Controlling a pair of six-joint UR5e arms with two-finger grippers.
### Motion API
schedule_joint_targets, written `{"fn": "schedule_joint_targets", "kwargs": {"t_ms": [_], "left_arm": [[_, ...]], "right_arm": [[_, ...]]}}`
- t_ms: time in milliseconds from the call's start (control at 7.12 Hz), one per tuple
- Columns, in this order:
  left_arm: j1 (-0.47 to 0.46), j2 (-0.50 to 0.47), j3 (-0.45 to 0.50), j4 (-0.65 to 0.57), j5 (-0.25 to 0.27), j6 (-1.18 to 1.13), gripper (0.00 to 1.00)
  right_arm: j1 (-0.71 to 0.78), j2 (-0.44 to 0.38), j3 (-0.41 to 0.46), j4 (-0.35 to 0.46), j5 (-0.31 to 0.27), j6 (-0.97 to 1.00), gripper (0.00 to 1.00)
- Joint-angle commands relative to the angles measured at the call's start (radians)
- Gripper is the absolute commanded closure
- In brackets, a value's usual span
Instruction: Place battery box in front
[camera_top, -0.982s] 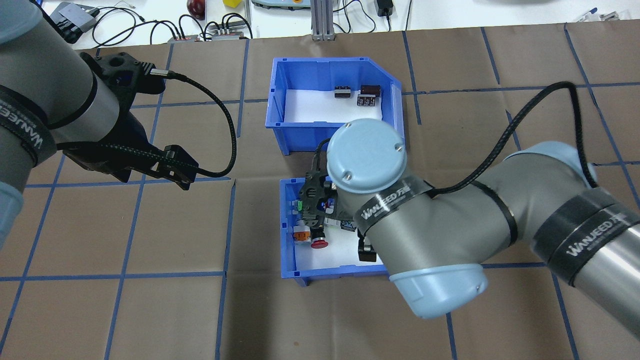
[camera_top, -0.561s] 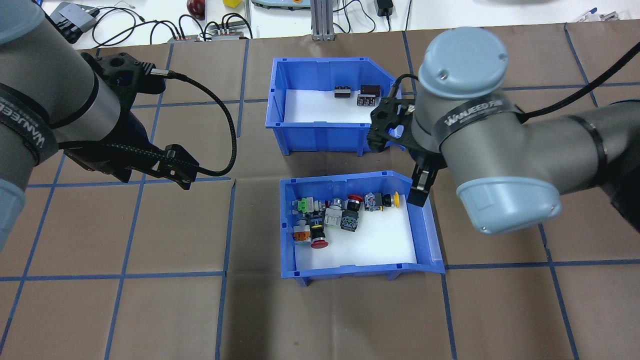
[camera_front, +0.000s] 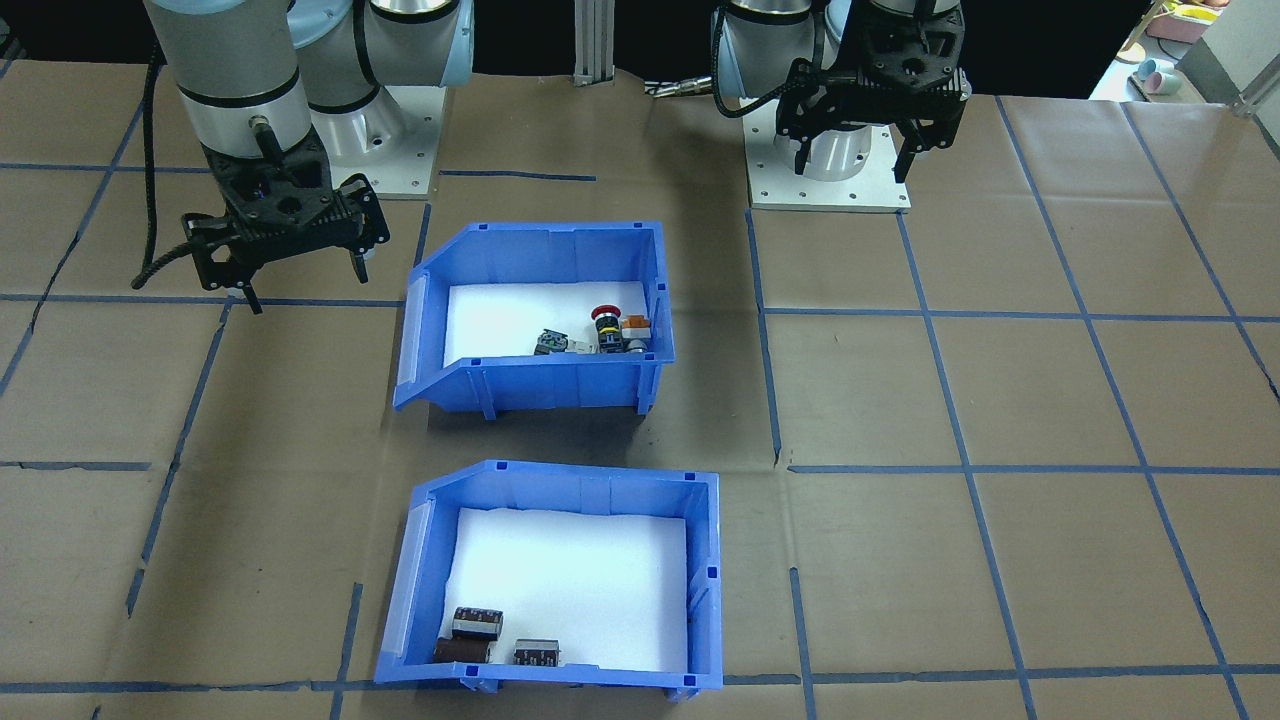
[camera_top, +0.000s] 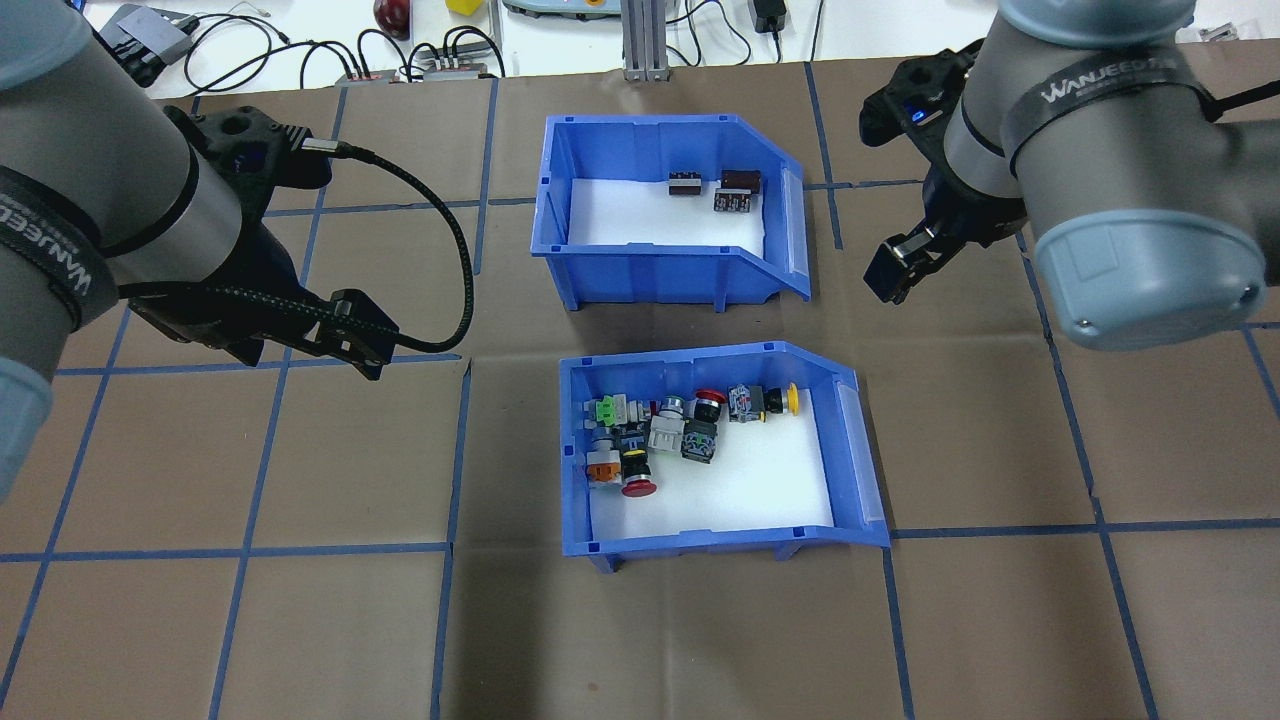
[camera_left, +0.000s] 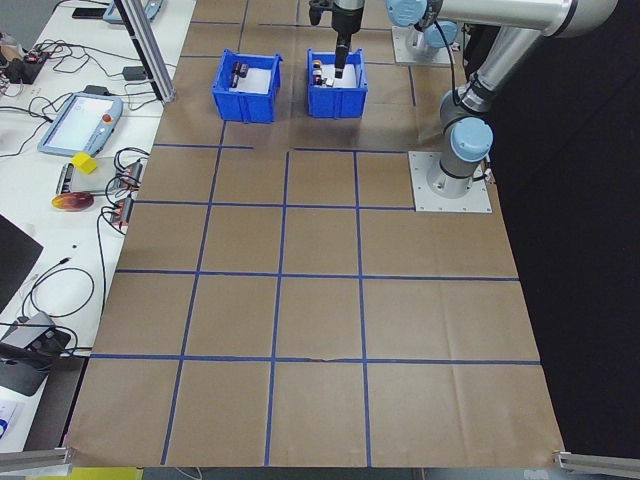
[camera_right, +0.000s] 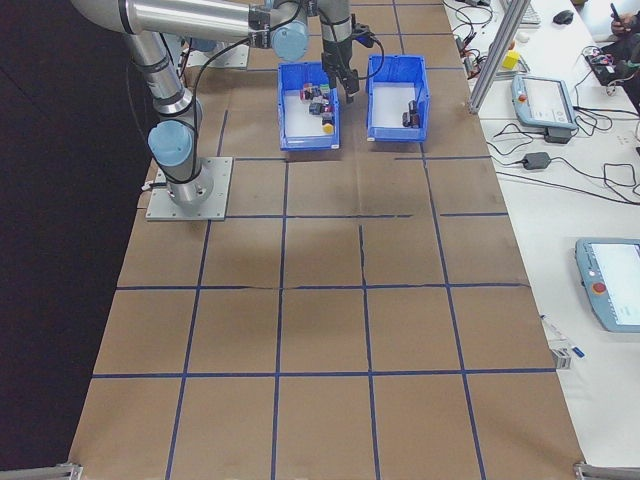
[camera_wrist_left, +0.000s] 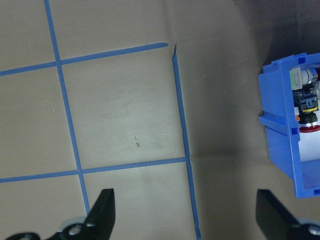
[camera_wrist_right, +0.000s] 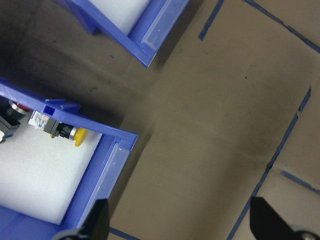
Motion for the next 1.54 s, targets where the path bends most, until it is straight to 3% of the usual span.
{"fn": "schedule_joint_targets", "kwargs": {"t_ms": [0,140,281,1404], "left_arm": [[0.0,0.0,0.0,0.0,-0.002,-0.001,0.01],[0.0,0.0,0.0,0.0,-0.002,0.001,0.01],[0.0,0.0,0.0,0.0,-0.003,0.001,0.01],[0.0,0.003,-0.008,0.0,-0.003,0.001,0.01]], "right_arm": [[-0.027,0.002,-0.103,0.185,0.044,0.22,0.0],[-0.052,0.018,-0.158,0.302,0.05,0.281,0.0],[-0.072,0.037,-0.172,0.344,0.092,0.294,0.0],[-0.071,0.028,-0.182,0.332,0.092,0.34,0.0]]}}
